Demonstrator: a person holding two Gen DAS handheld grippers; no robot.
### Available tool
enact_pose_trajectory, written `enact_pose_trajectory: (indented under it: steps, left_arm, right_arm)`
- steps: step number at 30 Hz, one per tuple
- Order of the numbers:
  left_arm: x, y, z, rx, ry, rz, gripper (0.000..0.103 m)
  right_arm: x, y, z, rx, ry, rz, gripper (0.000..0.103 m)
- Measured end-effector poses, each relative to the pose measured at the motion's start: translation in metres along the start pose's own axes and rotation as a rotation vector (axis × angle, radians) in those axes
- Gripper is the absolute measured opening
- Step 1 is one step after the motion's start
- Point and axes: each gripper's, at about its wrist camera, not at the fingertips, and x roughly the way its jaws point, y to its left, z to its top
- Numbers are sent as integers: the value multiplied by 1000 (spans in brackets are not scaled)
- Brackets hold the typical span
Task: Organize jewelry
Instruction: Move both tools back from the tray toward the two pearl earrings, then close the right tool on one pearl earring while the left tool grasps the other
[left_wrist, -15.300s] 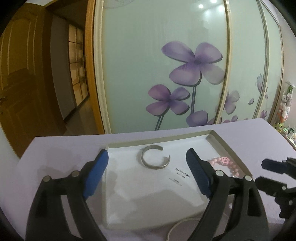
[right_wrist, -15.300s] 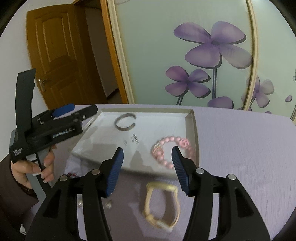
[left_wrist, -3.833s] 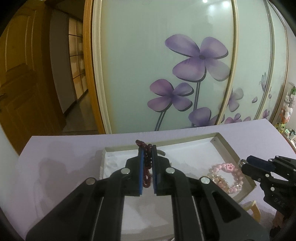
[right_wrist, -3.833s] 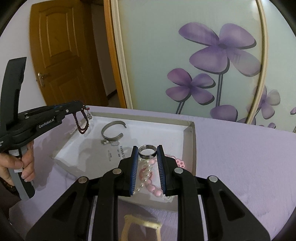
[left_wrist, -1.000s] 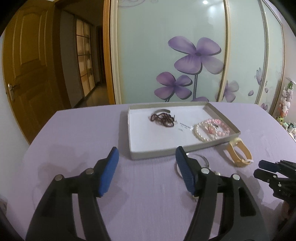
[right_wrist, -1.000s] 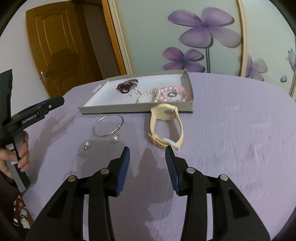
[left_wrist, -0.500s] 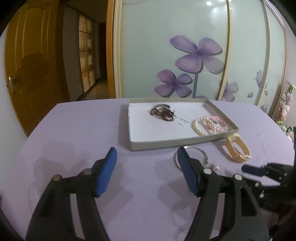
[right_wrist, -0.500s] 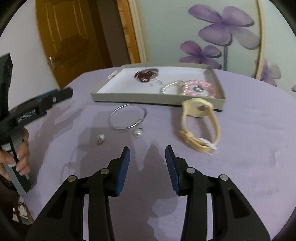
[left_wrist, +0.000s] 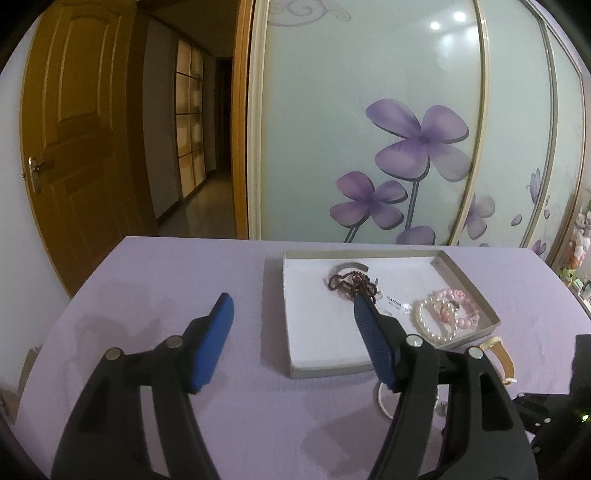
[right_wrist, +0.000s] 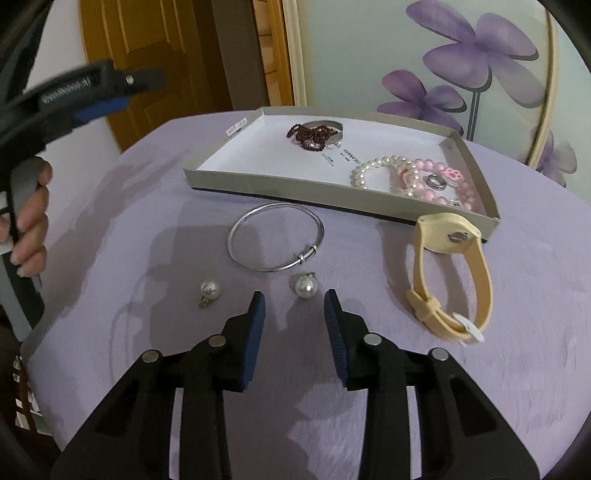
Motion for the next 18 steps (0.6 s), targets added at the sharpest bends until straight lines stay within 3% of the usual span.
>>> enact_pose_trajectory:
  steps: [3, 5, 18]
  left_arm:
    - [3, -2, -2, 4, 7, -10, 68]
    - [6, -3, -4, 10, 21, -16, 68]
    - [3, -22, -25, 54, 68, -64, 68]
  right_arm:
    - [7, 1, 6, -10, 12, -14, 25]
    - [10, 0, 8, -17, 13, -34, 14]
    - [-27, -23, -20, 51, -19, -13, 14]
